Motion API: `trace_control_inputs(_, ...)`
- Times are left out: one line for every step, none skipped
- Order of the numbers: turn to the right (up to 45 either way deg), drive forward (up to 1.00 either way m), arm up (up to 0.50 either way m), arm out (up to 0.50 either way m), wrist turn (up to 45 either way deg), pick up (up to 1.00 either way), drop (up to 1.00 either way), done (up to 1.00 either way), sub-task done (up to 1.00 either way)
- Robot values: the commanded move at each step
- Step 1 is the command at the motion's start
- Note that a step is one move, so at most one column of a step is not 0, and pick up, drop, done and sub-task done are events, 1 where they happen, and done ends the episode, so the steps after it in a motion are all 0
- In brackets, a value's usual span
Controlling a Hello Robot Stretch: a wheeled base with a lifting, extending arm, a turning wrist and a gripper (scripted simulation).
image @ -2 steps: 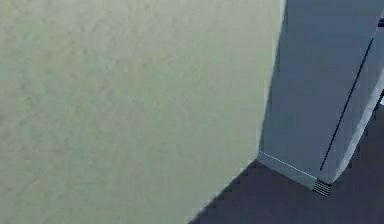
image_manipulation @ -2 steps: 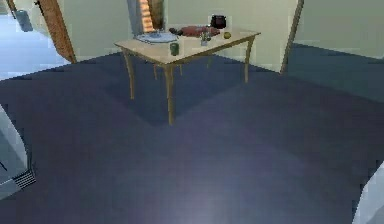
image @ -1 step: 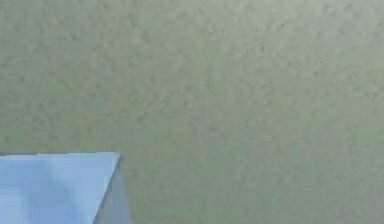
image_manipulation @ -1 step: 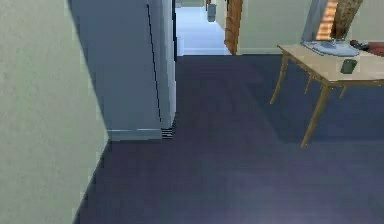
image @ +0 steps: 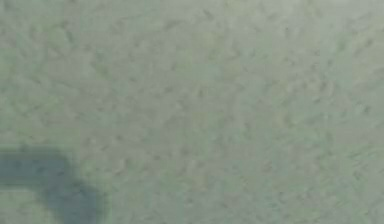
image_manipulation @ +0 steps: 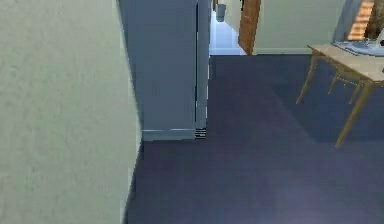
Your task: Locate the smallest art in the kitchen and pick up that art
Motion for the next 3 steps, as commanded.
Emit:
trace_control_inputs(-45.0, 0.00, 0.00, 0.00, 0.0, 0.00, 0.00, 0.00, 0.00)
trace_control_inputs(-45.0, 0.00, 0.00, 0.00, 0.0, 0.00, 0.00, 0.00, 0.00)
trace_control_inputs(-45.0, 0.00, 0.00, 0.00, 0.0, 0.00, 0.00, 0.00, 0.00)
